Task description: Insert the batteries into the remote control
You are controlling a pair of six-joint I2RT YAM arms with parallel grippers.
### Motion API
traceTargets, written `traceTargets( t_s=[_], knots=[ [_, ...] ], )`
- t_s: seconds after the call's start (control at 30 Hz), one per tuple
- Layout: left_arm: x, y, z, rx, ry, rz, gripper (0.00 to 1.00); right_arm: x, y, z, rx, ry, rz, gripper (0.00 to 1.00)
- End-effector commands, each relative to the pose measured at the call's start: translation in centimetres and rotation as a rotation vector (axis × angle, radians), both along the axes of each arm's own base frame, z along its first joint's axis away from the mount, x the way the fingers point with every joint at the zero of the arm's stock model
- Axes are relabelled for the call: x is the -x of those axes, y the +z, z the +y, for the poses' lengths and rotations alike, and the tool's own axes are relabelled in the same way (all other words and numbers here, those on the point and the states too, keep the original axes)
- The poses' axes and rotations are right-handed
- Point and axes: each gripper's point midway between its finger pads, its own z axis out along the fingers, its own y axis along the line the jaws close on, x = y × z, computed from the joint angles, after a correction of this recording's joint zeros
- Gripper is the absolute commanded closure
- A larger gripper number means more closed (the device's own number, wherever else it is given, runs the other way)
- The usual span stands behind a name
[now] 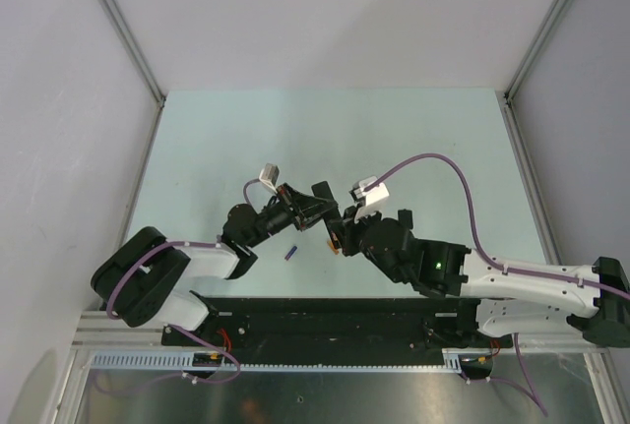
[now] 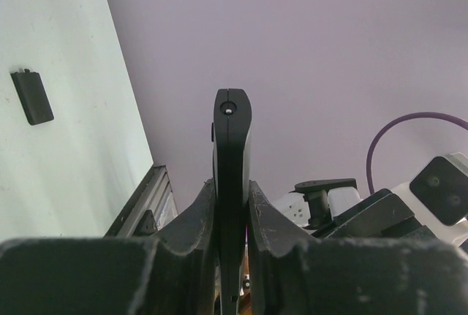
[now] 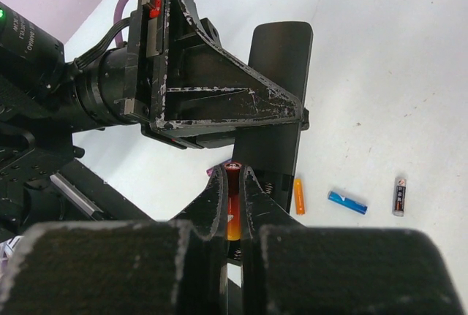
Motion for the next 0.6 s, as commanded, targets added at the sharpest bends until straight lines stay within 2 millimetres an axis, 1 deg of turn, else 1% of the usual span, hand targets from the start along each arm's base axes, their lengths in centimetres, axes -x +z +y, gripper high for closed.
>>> traceTargets(
  t_s=[0.0, 0.2, 0.3, 0.57],
  knots=[
    [0.61, 3.52, -0.26, 0.083, -0.03, -0.101, 1.0, -0.5, 0.29, -0.23, -0.004, -0.041, -0.018, 1.0],
    [0.88, 3.45, -0.21, 0.081, -0.035, -0.107, 1.0, -0.8, 0.88, -0.45, -0.016, -0.058, -0.034, 1.0],
    [1.07, 3.19, -0.26, 0.077, -0.039, -0.103, 1.0, -0.89, 0.66, -0.49, -0.013, -0.066, -0.031, 1.0],
    [1.23, 3.49, -0.39, 0.087, -0.044, -0.115, 1.0, -0.91, 0.27, -0.68, -0.003, -0.078, -0.021, 1.0]
  ],
)
